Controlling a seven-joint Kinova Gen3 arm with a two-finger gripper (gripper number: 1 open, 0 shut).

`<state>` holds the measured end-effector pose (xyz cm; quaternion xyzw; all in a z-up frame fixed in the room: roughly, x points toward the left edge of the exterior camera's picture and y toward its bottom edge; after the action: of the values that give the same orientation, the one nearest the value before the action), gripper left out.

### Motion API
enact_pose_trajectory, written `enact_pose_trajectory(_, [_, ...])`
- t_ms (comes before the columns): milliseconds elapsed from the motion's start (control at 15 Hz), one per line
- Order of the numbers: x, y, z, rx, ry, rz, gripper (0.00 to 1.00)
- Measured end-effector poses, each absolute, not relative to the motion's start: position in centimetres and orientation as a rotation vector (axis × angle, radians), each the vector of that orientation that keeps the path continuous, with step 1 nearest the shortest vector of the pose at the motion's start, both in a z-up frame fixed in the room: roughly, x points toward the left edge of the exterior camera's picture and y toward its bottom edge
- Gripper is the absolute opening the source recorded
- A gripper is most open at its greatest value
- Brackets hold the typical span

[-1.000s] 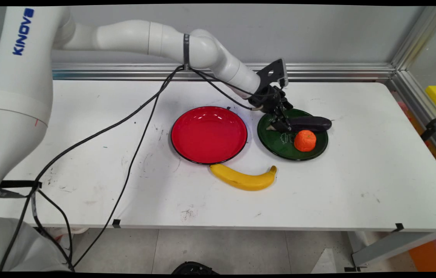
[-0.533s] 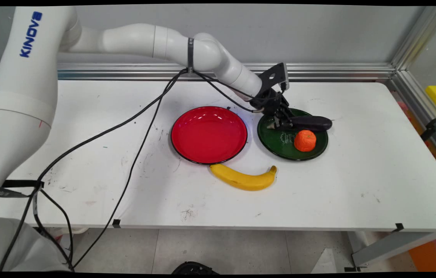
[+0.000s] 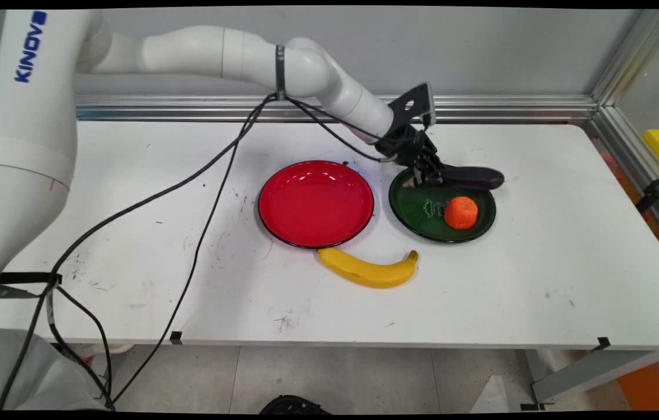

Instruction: Place the picked object on the red plate

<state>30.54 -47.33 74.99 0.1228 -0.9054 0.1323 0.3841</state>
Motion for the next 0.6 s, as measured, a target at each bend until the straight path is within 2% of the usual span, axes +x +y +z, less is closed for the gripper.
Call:
enact_pose_trajectory(267, [32.4, -46.2, 78.1, 0.338, -2.287, 0.337, 0.00])
enact_pose_trajectory(600, [37.5, -43.4, 81.5, 0.356, -2.319, 0.340, 0.00])
